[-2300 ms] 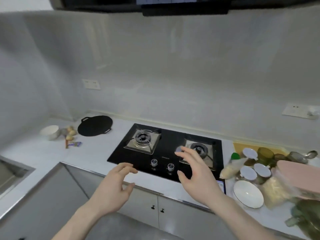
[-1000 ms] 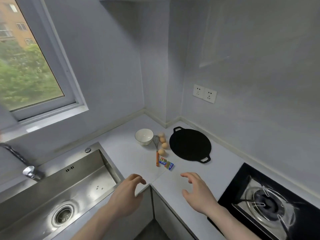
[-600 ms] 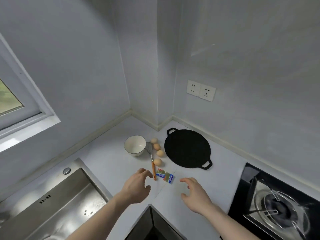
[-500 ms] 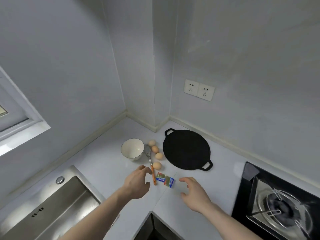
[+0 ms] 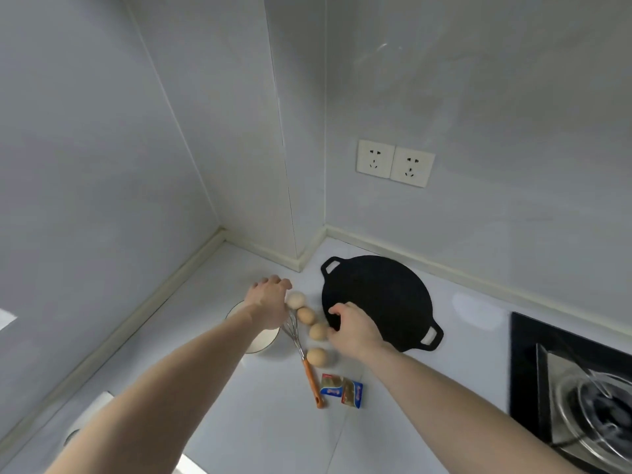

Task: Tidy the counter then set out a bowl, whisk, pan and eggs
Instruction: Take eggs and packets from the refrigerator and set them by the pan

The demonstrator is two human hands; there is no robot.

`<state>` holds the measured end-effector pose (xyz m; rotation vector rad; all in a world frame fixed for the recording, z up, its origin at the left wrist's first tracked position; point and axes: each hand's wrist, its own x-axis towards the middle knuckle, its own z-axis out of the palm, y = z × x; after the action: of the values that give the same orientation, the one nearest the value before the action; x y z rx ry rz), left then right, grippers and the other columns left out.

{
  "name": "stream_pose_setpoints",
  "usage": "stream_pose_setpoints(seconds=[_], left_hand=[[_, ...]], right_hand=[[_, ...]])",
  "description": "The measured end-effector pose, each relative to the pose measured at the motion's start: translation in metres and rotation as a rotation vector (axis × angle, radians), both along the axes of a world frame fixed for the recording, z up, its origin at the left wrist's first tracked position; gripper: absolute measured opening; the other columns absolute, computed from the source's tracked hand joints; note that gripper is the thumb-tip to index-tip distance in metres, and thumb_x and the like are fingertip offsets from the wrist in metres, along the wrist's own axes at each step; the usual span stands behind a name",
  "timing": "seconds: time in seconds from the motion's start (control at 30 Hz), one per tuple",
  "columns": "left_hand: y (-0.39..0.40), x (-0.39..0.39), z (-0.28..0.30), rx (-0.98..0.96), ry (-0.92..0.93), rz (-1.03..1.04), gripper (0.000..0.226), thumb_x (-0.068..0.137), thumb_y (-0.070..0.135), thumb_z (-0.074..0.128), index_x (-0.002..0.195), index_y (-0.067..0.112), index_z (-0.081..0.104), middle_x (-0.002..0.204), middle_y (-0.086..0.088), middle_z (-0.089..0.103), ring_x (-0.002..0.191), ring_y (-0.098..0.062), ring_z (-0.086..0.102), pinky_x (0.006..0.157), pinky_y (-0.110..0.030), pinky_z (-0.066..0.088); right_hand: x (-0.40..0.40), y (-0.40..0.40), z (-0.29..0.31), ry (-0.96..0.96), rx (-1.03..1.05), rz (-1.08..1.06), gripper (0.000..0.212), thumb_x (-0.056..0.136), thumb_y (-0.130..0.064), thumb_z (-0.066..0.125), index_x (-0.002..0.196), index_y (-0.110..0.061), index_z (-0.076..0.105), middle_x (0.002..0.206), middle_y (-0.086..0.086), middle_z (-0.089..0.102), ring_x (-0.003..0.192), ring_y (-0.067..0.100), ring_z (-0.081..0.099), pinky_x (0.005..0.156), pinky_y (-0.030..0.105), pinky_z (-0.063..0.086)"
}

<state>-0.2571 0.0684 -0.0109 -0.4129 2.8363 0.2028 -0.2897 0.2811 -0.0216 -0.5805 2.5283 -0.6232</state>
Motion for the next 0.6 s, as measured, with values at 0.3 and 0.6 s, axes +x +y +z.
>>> stream_pose_setpoints(seconds=[0.3, 0.6], left_hand=[[-0.024, -0.056, -0.048, 0.029, -0.135, -0.053, 0.045, 0.095, 0.042, 0.054, 0.139, 0.032, 0.05, 0.139, 0.003, 0.057, 0.132, -0.024, 0.048, 0.109, -0.037, 0.032], [-0.029, -0.068, -0.075, 0.092, -0.175, -0.051, 0.039, 0.089, 0.044, 0.057, 0.127, 0.035, 0.057, 0.128, 0.007, 0.064, 0.122, -0.022, 0.056, 0.103, -0.035, 0.04]], right_hand=[[-0.034, -0.062, -0.044, 0.085, 0.137, -0.007, 0.04, 0.085, -0.026, 0.073, 0.125, -0.022, 0.064, 0.125, 0.001, 0.061, 0.123, 0.024, 0.054, 0.101, 0.041, 0.047], [-0.041, -0.082, -0.081, 0.092, 0.132, -0.005, 0.02, 0.09, -0.04, 0.064, 0.099, -0.023, 0.07, 0.102, 0.003, 0.07, 0.107, 0.026, 0.056, 0.089, 0.041, 0.044]])
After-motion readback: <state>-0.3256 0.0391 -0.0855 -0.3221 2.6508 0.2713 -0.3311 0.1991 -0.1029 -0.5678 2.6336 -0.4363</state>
